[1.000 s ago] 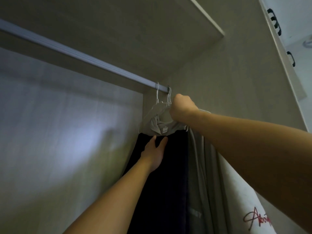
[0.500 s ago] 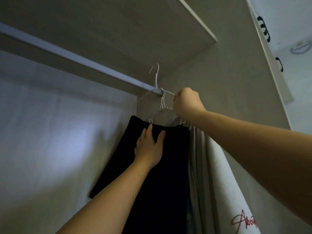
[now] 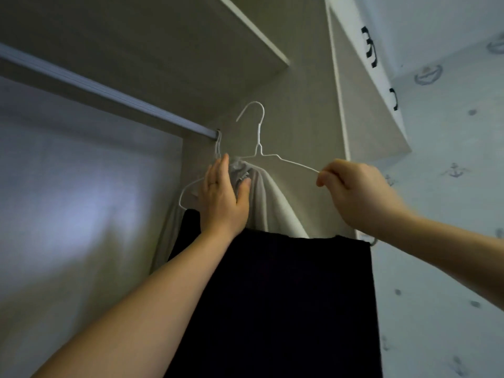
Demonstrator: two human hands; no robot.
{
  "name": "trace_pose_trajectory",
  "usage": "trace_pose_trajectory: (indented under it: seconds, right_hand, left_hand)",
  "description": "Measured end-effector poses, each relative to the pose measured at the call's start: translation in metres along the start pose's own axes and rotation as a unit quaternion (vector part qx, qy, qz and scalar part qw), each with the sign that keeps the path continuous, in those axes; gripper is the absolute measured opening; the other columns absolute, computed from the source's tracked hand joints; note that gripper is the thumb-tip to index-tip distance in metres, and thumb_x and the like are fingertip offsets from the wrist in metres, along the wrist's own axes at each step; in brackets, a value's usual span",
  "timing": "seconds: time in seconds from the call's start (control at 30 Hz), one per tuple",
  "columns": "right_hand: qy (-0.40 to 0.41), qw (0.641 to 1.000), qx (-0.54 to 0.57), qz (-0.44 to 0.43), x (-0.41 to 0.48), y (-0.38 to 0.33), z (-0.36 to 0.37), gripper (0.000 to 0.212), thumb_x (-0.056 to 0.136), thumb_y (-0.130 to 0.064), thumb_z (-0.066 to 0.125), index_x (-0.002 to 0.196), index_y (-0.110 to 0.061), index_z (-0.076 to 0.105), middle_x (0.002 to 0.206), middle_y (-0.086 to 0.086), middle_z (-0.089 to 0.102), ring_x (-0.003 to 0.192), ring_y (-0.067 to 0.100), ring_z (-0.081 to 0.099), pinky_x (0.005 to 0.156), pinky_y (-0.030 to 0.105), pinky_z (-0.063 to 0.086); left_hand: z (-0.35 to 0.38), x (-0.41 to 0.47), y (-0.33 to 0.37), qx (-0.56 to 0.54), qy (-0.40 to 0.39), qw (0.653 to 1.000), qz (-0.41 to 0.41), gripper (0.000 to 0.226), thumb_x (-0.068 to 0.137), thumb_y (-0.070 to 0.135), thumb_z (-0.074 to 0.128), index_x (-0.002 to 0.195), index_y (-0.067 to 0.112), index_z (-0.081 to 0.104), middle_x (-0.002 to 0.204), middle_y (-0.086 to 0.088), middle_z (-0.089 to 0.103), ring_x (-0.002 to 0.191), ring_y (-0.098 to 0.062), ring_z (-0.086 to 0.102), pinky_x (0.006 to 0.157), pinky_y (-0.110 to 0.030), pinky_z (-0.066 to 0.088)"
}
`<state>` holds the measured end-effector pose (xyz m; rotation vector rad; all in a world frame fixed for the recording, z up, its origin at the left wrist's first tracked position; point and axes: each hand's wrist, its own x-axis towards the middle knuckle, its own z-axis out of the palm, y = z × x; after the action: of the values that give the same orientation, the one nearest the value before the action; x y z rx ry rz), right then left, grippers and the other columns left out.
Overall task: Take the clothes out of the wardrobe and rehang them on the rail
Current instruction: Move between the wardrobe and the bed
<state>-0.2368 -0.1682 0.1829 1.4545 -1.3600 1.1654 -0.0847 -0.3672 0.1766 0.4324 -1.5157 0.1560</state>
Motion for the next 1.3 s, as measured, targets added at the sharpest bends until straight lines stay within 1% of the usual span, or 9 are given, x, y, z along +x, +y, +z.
trace_pose_trajectory:
  seconds: [0.17,0.27,0.37,0.7,0.83,0.93,1.07,1.17,1.3]
  right_hand:
    - [-0.012,0.999,-0.034,0.012,-0.041,0.032,-0.090,0.023,0.097,-0.018,0.051,0.080,-0.024,0.064,0.045,-0.010,0.048,0.053,-0.002,0.049,0.050,0.011,0.030]
    - [-0.019,0.996,-0.078,0.024,-0.070,0.055,-0.149,0.021,0.097,-0.020,0.053,0.080,-0.028,0.062,0.048,-0.009,0.050,0.051,0.004,0.048,0.055,0.028,0.034]
    - [-0.030,0.993,-0.113,0.027,-0.102,0.077,-0.212,0.019,0.096,-0.019,0.054,0.081,-0.025,0.063,0.051,-0.007,0.049,0.052,0.007,0.048,0.057,0.030,0.036]
    - [-0.042,0.962,-0.244,0.118,-0.206,0.150,-0.421,0.016,0.095,-0.015,0.058,0.083,-0.022,0.067,0.052,-0.008,0.053,0.055,0.003,0.050,0.053,0.027,0.035]
    - [-0.055,0.933,-0.294,0.200,-0.257,0.161,-0.506,0.018,0.095,-0.017,0.057,0.079,-0.020,0.064,0.045,-0.005,0.044,0.046,0.011,0.043,0.047,0.019,0.032]
    - [-0.061,0.903,-0.347,0.246,-0.301,0.163,-0.566,0.021,0.095,-0.021,0.057,0.075,-0.024,0.063,0.048,-0.002,0.047,0.048,0.013,0.042,0.053,0.022,0.035]
    - [-0.059,0.858,-0.415,0.298,-0.362,0.160,-0.641,0.023,0.095,-0.025,0.057,0.074,-0.022,0.062,0.053,-0.012,0.055,0.054,0.002,0.051,0.056,0.018,0.035]
    - [-0.063,0.816,-0.461,0.343,-0.409,0.155,-0.693,0.027,0.097,-0.030,0.056,0.075,-0.017,0.063,0.056,-0.004,0.058,0.055,0.006,0.054,0.058,0.033,0.041]
    - [-0.044,0.752,-0.522,0.400,-0.467,0.133,-0.749,0.033,0.095,-0.037,0.052,0.072,-0.014,0.062,0.061,0.000,0.060,0.058,0.024,0.055,0.058,0.037,0.042]
  left_hand:
    - [0.022,-0.023,0.073,-0.050,0.028,0.997,0.057,0.041,0.097,0.040,0.038,0.111,0.011,0.063,0.106,-0.009,0.068,0.103,-0.033,0.059,0.090,-0.045,0.045]
    - [0.039,-0.040,0.121,-0.073,0.034,0.993,0.087,0.029,0.099,0.031,0.041,0.090,0.011,0.059,0.085,-0.010,0.065,0.080,-0.035,0.058,0.072,-0.044,0.043]
    - [0.057,-0.062,0.180,-0.100,0.026,0.989,0.107,0.028,0.100,0.030,0.040,0.086,0.011,0.057,0.081,-0.009,0.063,0.075,-0.035,0.054,0.068,-0.040,0.035]
    - [0.134,-0.156,0.400,-0.262,-0.023,0.954,0.144,0.033,0.100,0.031,0.041,0.085,0.008,0.059,0.077,-0.012,0.062,0.072,-0.037,0.054,0.067,-0.044,0.042]
    - [0.163,-0.204,0.493,-0.335,-0.064,0.929,0.144,0.033,0.099,0.034,0.043,0.084,0.008,0.059,0.078,-0.010,0.061,0.072,-0.035,0.055,0.063,-0.038,0.040]
    - [0.180,-0.243,0.564,-0.395,-0.100,0.900,0.154,0.033,0.100,0.035,0.045,0.084,0.009,0.059,0.077,-0.007,0.061,0.071,-0.033,0.055,0.062,-0.035,0.039]
    - [0.194,-0.298,0.659,-0.470,-0.153,0.854,0.163,0.036,0.099,0.038,0.046,0.082,0.009,0.058,0.073,-0.005,0.059,0.068,-0.029,0.053,0.059,-0.033,0.037]
    - [0.198,-0.342,0.729,-0.523,-0.184,0.816,0.167,0.032,0.100,0.036,0.051,0.080,0.011,0.056,0.071,0.005,0.048,0.064,-0.020,0.046,0.059,-0.028,0.029]
    - [0.190,-0.404,0.819,-0.599,-0.234,0.749,0.156,0.029,0.099,0.034,0.056,0.079,0.013,0.055,0.073,0.008,0.045,0.066,-0.015,0.043,0.059,-0.027,0.027]
